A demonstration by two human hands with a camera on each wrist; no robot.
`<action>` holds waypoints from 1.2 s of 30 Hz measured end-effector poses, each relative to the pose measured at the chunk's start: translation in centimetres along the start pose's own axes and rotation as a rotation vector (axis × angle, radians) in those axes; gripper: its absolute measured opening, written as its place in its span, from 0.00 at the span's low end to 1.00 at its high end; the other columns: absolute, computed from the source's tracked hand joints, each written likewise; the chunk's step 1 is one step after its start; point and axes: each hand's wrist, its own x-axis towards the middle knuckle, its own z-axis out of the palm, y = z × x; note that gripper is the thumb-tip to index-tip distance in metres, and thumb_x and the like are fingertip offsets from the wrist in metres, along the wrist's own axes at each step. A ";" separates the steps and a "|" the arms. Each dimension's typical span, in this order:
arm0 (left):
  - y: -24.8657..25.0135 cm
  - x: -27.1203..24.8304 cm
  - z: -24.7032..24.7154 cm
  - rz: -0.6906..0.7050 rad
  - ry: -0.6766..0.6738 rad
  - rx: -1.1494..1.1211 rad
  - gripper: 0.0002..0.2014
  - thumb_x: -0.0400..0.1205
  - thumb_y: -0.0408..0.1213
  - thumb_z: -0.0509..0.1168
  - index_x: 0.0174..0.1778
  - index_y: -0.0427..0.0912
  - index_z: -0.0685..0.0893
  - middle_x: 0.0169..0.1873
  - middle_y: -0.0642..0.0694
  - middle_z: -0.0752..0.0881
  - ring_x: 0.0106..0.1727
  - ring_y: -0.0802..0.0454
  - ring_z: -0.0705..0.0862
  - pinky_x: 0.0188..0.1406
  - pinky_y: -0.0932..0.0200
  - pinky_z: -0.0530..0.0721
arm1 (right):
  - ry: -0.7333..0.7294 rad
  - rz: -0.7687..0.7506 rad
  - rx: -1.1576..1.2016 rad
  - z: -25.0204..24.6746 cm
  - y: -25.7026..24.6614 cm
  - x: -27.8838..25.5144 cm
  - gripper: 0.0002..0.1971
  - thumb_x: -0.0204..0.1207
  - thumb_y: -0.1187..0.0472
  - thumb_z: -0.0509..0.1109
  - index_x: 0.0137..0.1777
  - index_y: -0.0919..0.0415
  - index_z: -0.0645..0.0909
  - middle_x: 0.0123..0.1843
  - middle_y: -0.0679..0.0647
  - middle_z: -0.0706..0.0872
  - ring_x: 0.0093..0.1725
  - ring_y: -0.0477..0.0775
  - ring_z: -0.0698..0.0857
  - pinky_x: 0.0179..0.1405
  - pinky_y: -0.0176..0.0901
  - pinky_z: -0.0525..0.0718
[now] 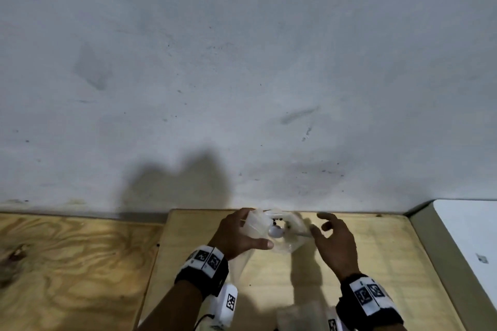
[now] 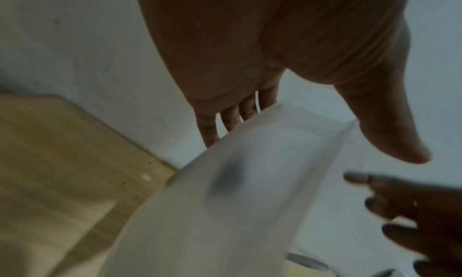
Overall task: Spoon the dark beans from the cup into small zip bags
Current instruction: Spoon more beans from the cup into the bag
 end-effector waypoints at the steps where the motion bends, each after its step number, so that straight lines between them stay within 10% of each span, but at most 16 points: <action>1: 0.4 -0.4 -0.3 0.032 -0.018 -0.012 0.43 0.49 0.62 0.85 0.62 0.58 0.82 0.55 0.61 0.87 0.56 0.61 0.85 0.55 0.60 0.86 | -0.096 -0.069 0.132 -0.4 -1.6 -0.6 0.11 0.79 0.65 0.72 0.54 0.46 0.85 0.39 0.45 0.86 0.39 0.51 0.85 0.37 0.38 0.77; 5: 1.9 -1.8 -1.0 0.148 -0.154 -0.059 0.40 0.53 0.52 0.88 0.62 0.60 0.82 0.55 0.57 0.89 0.57 0.62 0.86 0.57 0.61 0.85 | -0.590 -0.114 0.311 -1.5 -8.2 -3.4 0.20 0.77 0.75 0.56 0.54 0.59 0.89 0.24 0.53 0.81 0.22 0.47 0.70 0.25 0.32 0.69; 8: 2.4 -3.0 -1.4 0.196 -0.176 -0.098 0.39 0.53 0.44 0.89 0.59 0.63 0.80 0.54 0.59 0.89 0.57 0.68 0.84 0.54 0.70 0.81 | -0.687 -0.142 0.240 -1.9 -10.8 -4.8 0.17 0.69 0.72 0.57 0.41 0.70 0.89 0.25 0.55 0.85 0.19 0.44 0.68 0.23 0.33 0.66; 14: 2.6 -5.0 -2.7 0.190 -0.114 -0.303 0.31 0.69 0.54 0.80 0.67 0.52 0.82 0.57 0.53 0.87 0.54 0.60 0.87 0.49 0.68 0.82 | -0.486 -0.253 0.289 -2.6 -11.0 -6.1 0.09 0.71 0.60 0.78 0.36 0.66 0.87 0.33 0.56 0.87 0.29 0.42 0.81 0.28 0.28 0.73; 18: 2.7 -5.9 -3.3 0.133 0.095 -0.450 0.02 0.81 0.34 0.71 0.46 0.41 0.88 0.39 0.48 0.88 0.42 0.52 0.85 0.39 0.65 0.82 | -0.296 -0.309 0.259 -2.0 -9.7 -6.9 0.09 0.68 0.64 0.84 0.36 0.60 0.84 0.34 0.51 0.83 0.32 0.42 0.80 0.30 0.30 0.75; 24: 3.6 -7.5 -3.2 0.165 0.177 -0.493 0.06 0.78 0.31 0.74 0.40 0.31 0.87 0.31 0.48 0.88 0.32 0.58 0.84 0.33 0.71 0.79 | -0.099 -0.198 0.398 -1.8 -8.7 -8.9 0.16 0.66 0.60 0.86 0.53 0.52 0.88 0.32 0.50 0.83 0.36 0.44 0.84 0.39 0.36 0.83; 27: 4.5 -8.6 -2.5 0.181 0.156 -0.506 0.07 0.78 0.31 0.75 0.34 0.39 0.86 0.30 0.51 0.88 0.33 0.60 0.85 0.35 0.70 0.80 | -0.202 -0.137 0.490 -2.1 -8.4 -9.9 0.18 0.70 0.58 0.84 0.40 0.74 0.83 0.31 0.52 0.83 0.33 0.46 0.81 0.35 0.34 0.78; 31: 5.5 -10.4 -1.2 0.231 0.115 -0.481 0.09 0.78 0.33 0.75 0.42 0.29 0.88 0.36 0.41 0.91 0.40 0.51 0.88 0.45 0.58 0.85 | -0.283 -0.093 0.584 -4.4 -8.7 -11.8 0.18 0.77 0.66 0.77 0.29 0.62 0.73 0.21 0.44 0.73 0.19 0.39 0.68 0.19 0.27 0.65; 36: 7.0 -13.3 1.5 0.233 0.155 -0.490 0.11 0.78 0.30 0.74 0.43 0.22 0.84 0.34 0.41 0.89 0.37 0.50 0.88 0.40 0.59 0.85 | -0.299 -0.003 0.635 -7.0 -6.9 -12.9 0.20 0.72 0.65 0.78 0.26 0.57 0.70 0.22 0.48 0.65 0.22 0.48 0.58 0.22 0.37 0.54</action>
